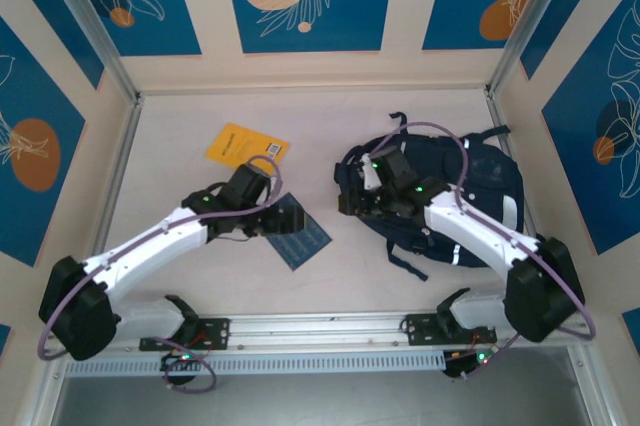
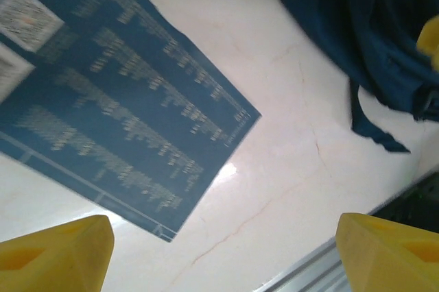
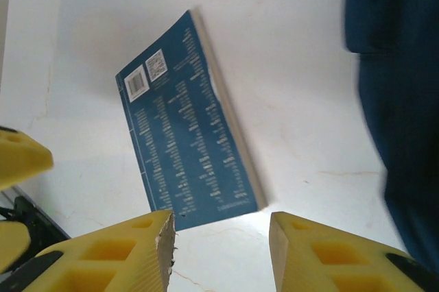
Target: Pack the student bag
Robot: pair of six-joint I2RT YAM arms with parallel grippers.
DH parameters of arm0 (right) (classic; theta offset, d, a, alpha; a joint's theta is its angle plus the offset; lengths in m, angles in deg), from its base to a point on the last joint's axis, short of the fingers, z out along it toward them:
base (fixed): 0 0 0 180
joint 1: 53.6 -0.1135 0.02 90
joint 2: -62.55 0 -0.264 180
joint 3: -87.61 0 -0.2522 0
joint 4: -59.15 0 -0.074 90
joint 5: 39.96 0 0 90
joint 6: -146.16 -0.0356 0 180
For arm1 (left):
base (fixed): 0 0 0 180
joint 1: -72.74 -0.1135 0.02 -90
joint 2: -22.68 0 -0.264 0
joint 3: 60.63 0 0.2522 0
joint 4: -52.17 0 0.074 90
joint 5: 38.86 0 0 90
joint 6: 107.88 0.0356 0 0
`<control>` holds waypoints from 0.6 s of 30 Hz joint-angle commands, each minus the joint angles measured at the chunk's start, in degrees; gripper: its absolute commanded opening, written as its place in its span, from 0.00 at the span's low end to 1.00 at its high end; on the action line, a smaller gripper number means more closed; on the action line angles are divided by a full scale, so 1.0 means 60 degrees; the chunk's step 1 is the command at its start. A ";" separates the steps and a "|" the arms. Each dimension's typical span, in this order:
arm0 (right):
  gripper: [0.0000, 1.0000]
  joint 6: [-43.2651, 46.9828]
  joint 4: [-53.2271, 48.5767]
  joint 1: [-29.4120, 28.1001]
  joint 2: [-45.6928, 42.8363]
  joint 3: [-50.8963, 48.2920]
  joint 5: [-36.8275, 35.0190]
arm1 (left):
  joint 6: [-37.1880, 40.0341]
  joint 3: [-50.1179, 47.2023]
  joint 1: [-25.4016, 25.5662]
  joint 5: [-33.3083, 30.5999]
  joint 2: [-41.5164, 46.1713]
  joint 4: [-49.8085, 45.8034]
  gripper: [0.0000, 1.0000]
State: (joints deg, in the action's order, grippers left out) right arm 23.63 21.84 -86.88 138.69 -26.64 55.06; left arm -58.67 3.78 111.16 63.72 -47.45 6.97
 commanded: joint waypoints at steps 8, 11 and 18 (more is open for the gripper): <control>0.43 0.0619 -0.1243 -0.0562 0.3856 0.2841 0.0305 | -0.1262 -0.1855 -0.1412 -0.0175 0.0057 0.1075 0.77; 0.44 0.0793 -0.1282 -0.0605 0.4869 0.3523 0.1129 | -0.1478 -0.1909 -0.1445 -0.0083 -0.0332 0.1624 0.73; 0.45 0.1107 -0.1963 -0.0738 0.6526 0.4754 0.0884 | -0.1826 -0.2284 -0.1445 0.0192 -0.1206 0.2482 0.69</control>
State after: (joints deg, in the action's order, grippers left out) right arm 28.35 14.03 -90.79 176.26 -0.37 58.51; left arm -67.83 -8.37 102.85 63.21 -53.13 18.46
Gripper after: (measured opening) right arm 0.449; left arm 0.692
